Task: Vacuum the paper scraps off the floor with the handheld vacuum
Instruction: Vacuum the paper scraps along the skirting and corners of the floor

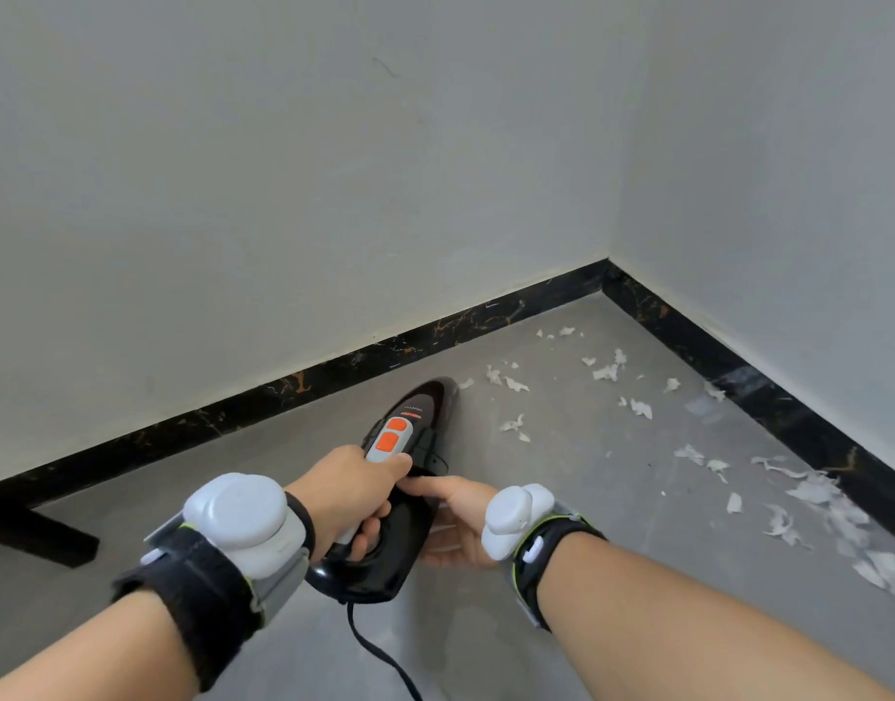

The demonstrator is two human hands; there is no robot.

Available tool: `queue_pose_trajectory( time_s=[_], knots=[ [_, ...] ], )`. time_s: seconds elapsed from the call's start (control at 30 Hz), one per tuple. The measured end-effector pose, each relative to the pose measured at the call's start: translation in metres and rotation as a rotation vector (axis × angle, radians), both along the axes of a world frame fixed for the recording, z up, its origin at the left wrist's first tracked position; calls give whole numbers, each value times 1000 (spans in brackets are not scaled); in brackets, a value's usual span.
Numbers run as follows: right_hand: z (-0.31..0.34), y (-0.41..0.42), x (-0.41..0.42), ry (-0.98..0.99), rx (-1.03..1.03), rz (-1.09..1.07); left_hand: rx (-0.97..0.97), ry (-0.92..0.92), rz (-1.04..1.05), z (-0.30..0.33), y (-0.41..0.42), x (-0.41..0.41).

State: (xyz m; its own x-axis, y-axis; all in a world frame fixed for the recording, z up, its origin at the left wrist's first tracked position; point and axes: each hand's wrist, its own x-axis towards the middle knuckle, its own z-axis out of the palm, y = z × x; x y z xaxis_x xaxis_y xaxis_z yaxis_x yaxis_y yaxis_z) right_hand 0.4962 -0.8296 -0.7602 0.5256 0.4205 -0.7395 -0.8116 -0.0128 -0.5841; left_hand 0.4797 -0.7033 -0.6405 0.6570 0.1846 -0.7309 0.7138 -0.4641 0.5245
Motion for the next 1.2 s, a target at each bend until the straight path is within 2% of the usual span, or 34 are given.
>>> queue_pose_trajectory(
  time_s=[0.13,0.3,0.67,0.87,1.1,1.2],
  knots=[
    [8,1,0,7,-55,263,42,7,-79,9,16,-12],
    [5,17,-15,98,2,567,102,46,-177,22,40,-42],
    [3,44,-39,162,26,825,264,126,-338,48,69,-74],
    [-1,33,-29,105,42,650,221,92,-265,47,54,-57],
    [-10,10,-3,11,57,136,109,-61,-182,20,20,-6],
    [-16,2,4,37,82,-68,105,-207,-280,6,12,2]
  ],
)
